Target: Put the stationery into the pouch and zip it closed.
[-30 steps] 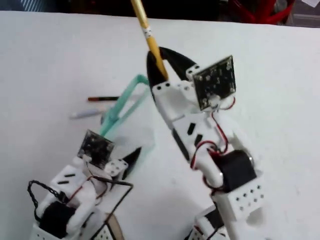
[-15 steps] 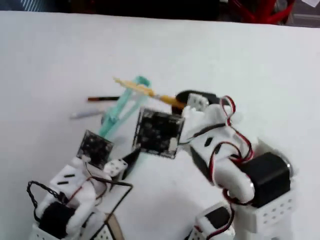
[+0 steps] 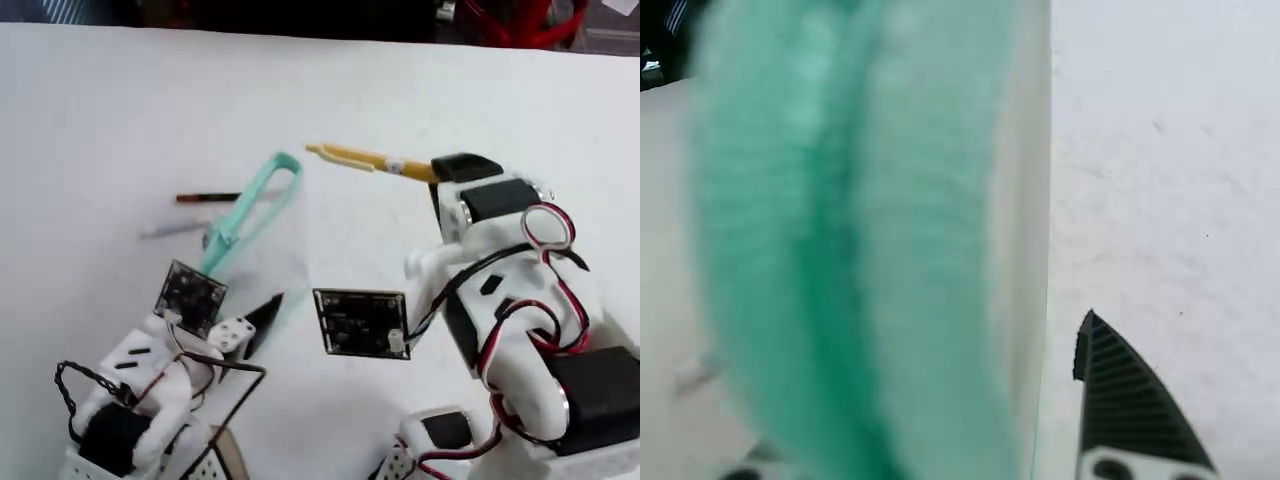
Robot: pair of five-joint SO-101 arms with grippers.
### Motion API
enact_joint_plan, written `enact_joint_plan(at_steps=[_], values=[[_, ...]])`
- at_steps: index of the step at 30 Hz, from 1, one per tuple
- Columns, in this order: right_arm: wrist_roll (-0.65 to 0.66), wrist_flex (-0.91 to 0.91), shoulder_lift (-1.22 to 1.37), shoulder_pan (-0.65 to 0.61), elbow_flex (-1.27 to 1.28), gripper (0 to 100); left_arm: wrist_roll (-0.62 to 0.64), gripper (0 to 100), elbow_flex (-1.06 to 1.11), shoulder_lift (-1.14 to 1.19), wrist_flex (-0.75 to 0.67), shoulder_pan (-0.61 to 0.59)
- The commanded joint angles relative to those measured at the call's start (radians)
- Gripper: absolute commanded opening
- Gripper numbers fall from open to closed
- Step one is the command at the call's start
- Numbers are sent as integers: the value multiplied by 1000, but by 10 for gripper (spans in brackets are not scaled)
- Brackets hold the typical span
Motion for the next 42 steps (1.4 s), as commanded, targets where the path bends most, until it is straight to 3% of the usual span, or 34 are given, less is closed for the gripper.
enact_joint_plan(at_steps=[1, 13, 19, 27, 35, 42], values=[[40, 7, 7, 2, -29, 19, 9, 229, -37, -4, -17, 21], [44, 10, 4, -77, -21, 19, 9, 229, -21, -4, -34, 97], [152, 15, -12, 33, 17, 19, 9, 230, -21, -4, -49, 101], [388, 10, -283, 111, 334, 19, 11, 230, -20, -2, -72, 108], [307, -102, -302, 127, 270, 19, 12, 230, -20, -2, -68, 183], [304, -76, -231, 127, 166, 19, 12, 230, -11, -2, -72, 199]])
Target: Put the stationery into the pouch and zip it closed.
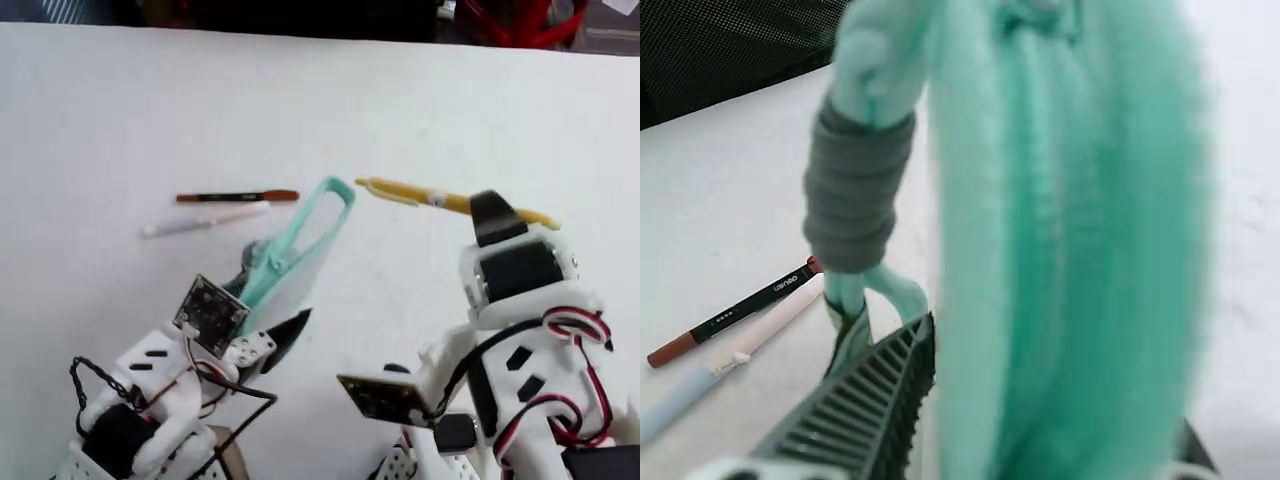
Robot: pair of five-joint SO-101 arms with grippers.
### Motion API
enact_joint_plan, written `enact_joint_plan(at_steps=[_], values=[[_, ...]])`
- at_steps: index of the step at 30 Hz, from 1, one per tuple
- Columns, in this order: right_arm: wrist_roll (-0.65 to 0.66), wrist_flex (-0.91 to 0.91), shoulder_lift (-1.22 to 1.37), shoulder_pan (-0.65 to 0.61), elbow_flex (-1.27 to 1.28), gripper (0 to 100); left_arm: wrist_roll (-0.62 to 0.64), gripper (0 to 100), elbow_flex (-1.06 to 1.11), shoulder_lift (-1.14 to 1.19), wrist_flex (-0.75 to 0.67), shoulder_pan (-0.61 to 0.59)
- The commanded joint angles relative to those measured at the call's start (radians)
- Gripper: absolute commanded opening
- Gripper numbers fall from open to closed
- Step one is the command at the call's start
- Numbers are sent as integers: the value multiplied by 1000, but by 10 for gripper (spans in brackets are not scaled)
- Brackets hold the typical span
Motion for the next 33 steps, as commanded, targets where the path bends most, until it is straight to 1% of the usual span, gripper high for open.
enact_joint_plan(at_steps=[1, 3, 6, 14, 18, 25, 33], values=[[-6, 18, 42, 5, -83, 19, 11, 230, -2, -2, -29, 24], [-2, 73, 61, 4, -132, 19, 11, 230, 18, -2, -54, 24], [5, 81, 67, -15, -146, 19, 11, 230, 35, -2, -77, 24], [9, 82, 67, -21, -23, 19, 11, 230, 32, -2, -77, 24], [3, 85, 65, -76, 20, 19, 11, 230, 32, -2, -80, 24], [9, 84, 19, -140, 124, 19, 11, 230, 37, -1, -138, 28], [9, 77, -27, -133, 121, 19, 11, 229, 40, 1, -163, 140]])
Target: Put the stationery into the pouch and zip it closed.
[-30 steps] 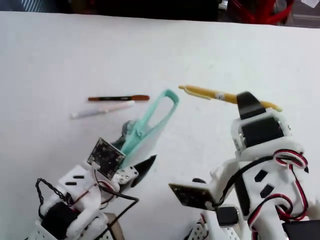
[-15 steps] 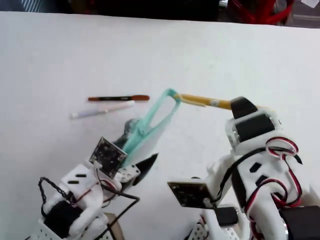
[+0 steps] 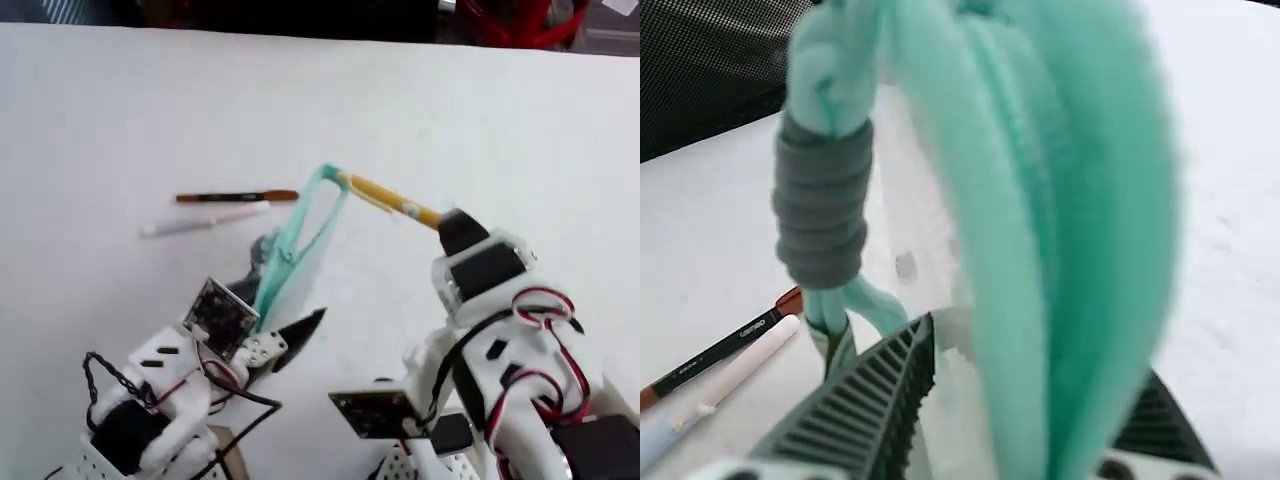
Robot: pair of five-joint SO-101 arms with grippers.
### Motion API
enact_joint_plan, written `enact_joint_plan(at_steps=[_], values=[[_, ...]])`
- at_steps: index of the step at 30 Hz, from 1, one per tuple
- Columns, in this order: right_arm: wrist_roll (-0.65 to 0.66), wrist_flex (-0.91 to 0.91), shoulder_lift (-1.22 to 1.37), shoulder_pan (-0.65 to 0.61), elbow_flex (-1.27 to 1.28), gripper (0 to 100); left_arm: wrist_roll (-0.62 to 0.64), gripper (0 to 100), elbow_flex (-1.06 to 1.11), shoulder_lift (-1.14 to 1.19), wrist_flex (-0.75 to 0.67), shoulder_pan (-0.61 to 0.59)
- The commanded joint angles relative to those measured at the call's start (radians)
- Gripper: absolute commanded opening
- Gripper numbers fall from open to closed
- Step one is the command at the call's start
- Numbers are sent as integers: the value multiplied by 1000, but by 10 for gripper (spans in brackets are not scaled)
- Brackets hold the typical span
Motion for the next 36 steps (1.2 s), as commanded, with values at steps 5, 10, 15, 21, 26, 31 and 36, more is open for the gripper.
enact_joint_plan(at_steps=[5, 10, 15, 21, 26, 31, 36], values=[[9, 7, -56, -7, 0, 19, 11, 229, -2, -2, -49, 102], [9, 10, -128, -7, 2, 19, 11, 229, 49, -2, -77, 107], [9, 13, -193, 48, 43, 19, 11, 229, 80, -2, -95, 107], [60, 13, -232, 58, 207, 19, 11, 225, 80, -2, -98, 107], [103, 12, -183, 56, 239, 19, 11, 212, 78, -2, -94, 101], [133, 12, -113, 51, 190, 19, 11, 212, 83, -2, -92, 101], [15, 5, -41, -84, 184, 19, 11, 210, 80, -2, -92, 99]])
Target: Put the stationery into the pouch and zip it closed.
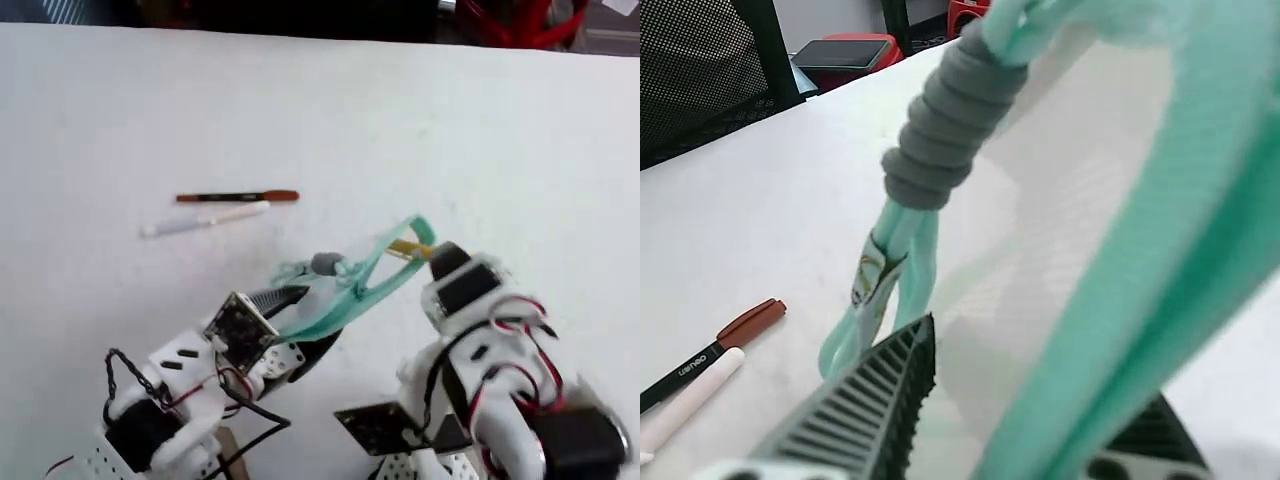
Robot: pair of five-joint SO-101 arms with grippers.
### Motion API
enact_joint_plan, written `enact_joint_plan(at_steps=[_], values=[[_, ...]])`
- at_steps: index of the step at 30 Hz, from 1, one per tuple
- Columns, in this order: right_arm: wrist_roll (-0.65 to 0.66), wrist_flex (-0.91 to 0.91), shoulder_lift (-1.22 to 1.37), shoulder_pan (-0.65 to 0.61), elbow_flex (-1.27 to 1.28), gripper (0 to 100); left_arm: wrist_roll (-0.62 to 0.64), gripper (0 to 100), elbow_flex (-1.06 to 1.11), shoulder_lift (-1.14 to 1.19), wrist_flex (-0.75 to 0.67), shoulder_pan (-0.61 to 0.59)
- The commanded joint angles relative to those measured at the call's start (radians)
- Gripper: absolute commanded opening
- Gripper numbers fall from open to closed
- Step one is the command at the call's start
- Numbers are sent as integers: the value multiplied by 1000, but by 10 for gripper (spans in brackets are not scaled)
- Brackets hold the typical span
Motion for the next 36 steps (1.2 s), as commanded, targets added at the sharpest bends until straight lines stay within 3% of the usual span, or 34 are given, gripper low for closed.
enact_joint_plan(at_steps=[1, 12, 19, 24, 30, 33, 36], values=[[-109, -16, 51, -108, -37, 19, 11, 210, -5, 4, -6, 13], [-494, -252, 188, -317, -40, 29, 18, 195, -6, 4, -6, -74], [-635, -260, 194, -361, -40, 221, 12, 118, -6, 4, -11, -70], [-647, -288, 193, -363, -52, 224, 12, 116, -6, 4, -12, -71], [-888, -403, 197, -358, -269, 215, 15, 112, -6, 4, -11, -79], [-1005, -466, 197, -349, -295, 146, 17, 108, -12, 2, -14, -157], [-1068, -470, 197, -262, -290, 84, 18, 40, -72, 2, -14, -323]])
